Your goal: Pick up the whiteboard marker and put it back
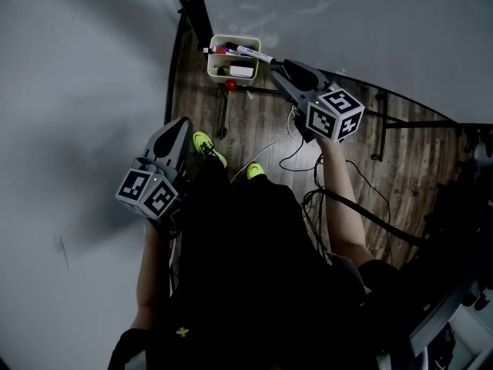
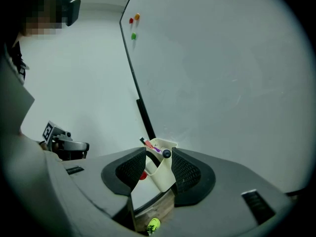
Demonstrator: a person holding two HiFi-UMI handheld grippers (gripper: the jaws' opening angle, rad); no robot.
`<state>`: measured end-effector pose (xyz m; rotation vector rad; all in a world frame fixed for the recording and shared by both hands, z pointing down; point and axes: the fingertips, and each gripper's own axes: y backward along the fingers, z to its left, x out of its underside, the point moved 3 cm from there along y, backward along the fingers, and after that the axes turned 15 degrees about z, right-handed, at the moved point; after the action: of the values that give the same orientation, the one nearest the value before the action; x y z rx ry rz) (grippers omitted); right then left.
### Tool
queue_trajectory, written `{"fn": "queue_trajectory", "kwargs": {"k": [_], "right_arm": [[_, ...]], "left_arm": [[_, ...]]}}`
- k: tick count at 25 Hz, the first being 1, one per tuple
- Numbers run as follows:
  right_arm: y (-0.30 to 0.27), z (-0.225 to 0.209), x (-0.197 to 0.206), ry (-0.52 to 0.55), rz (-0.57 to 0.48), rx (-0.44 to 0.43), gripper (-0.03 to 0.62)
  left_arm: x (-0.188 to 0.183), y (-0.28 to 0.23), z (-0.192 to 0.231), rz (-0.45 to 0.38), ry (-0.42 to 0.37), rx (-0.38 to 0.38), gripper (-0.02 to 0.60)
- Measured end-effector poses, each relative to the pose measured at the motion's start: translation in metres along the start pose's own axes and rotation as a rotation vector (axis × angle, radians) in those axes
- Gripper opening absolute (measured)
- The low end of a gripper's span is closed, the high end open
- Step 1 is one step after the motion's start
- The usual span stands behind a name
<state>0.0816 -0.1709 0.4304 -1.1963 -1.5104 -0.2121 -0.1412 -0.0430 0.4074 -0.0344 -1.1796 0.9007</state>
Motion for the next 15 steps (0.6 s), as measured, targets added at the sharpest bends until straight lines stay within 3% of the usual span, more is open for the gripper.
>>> {"fn": "queue_trajectory", "kwargs": {"k": [8, 15], "right_arm": [[0.035, 0.021, 0.031, 0.031, 0.033, -0.053, 0.140], [0.057, 0.021, 0.049, -0.006, 0.022, -0.055, 0.140]], "left_arm": [[0.013, 0.013, -0.041, -0.027, 0.006, -0.048, 0.032], [0.016, 0.030, -0.055, -0.009, -0.014, -0.083, 0.031]]}}
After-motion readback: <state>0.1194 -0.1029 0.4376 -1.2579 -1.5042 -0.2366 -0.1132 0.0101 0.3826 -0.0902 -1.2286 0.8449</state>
